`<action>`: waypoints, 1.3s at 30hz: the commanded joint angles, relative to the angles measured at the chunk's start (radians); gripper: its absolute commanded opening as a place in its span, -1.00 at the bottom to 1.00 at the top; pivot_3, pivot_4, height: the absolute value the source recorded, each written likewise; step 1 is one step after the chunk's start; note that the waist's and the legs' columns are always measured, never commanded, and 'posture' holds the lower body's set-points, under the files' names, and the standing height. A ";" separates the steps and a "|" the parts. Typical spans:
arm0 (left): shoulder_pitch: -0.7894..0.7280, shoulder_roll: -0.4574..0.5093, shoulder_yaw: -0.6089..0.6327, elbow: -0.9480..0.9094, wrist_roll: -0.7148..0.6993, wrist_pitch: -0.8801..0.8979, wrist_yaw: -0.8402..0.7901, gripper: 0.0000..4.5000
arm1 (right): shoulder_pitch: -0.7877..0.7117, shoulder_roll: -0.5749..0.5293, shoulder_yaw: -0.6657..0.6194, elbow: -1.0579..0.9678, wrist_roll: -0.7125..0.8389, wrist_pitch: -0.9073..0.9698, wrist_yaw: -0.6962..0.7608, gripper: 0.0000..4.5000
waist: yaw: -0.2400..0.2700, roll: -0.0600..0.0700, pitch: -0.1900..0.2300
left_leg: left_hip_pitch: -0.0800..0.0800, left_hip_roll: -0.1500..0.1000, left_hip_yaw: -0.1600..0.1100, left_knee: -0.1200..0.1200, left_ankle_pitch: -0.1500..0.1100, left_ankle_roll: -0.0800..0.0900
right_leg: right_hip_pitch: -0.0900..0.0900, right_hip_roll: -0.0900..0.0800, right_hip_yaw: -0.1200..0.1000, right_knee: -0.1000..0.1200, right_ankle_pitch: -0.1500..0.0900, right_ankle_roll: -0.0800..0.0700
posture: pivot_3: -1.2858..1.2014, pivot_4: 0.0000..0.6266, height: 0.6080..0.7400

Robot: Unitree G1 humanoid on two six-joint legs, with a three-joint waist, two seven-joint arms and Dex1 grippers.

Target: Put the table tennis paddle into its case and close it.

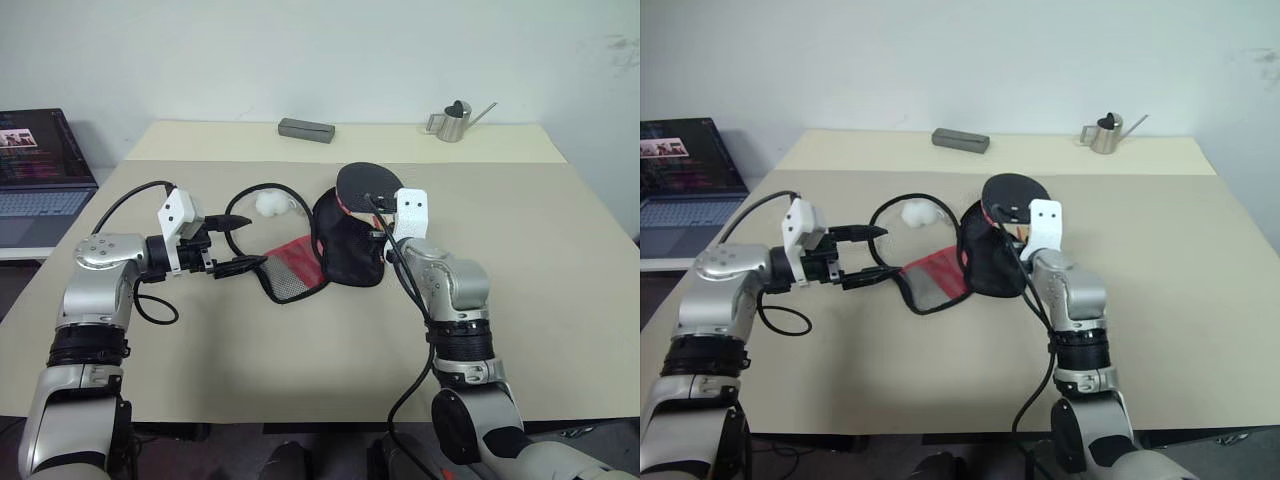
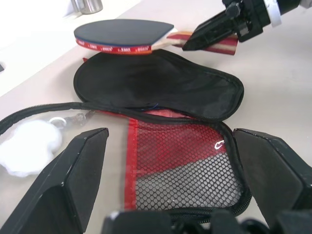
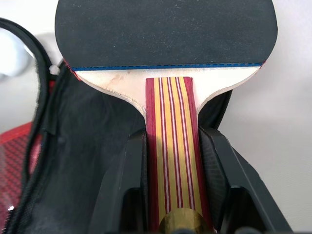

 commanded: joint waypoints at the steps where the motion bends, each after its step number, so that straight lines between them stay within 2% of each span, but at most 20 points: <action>1: -0.032 0.016 0.022 -0.023 -0.012 -0.018 0.007 1.00 | -0.041 0.095 0.040 -0.033 0.021 -0.043 -0.014 -0.51 | -0.002 0.000 0.000 | 0.000 0.000 0.000 0.000 0.000 0.000 | 0.000 -0.001 0.000 0.000 0.000 0.000 | 0.03 -0.52 1.00; 9: -0.051 0.004 0.011 -0.017 -0.007 -0.026 0.008 1.00 | -0.041 0.100 0.110 -0.037 0.051 -0.028 -0.004 -0.51 | -0.003 0.000 0.000 | 0.000 0.000 0.000 0.000 0.000 0.000 | 0.000 -0.002 0.000 0.000 0.000 0.000 | 0.03 -0.52 1.00; 23: -0.047 0.034 0.020 -0.035 -0.020 -0.001 -0.020 1.00 | 0.011 -0.002 0.159 -0.119 0.092 0.064 0.112 -0.51 | -0.003 0.000 0.000 | 0.000 0.000 0.000 0.000 0.000 0.000 | 0.000 -0.002 0.000 0.000 0.000 0.000 | 0.03 -0.52 1.00; 39: -0.054 0.040 0.017 -0.025 -0.013 -0.008 -0.026 1.00 | 0.013 0.003 0.137 0.110 -0.004 -0.142 0.072 -0.51 | -0.004 0.000 0.000 | 0.000 0.000 0.000 0.000 0.000 0.000 | 0.000 -0.002 0.000 0.000 0.000 0.000 | 0.03 -0.52 1.00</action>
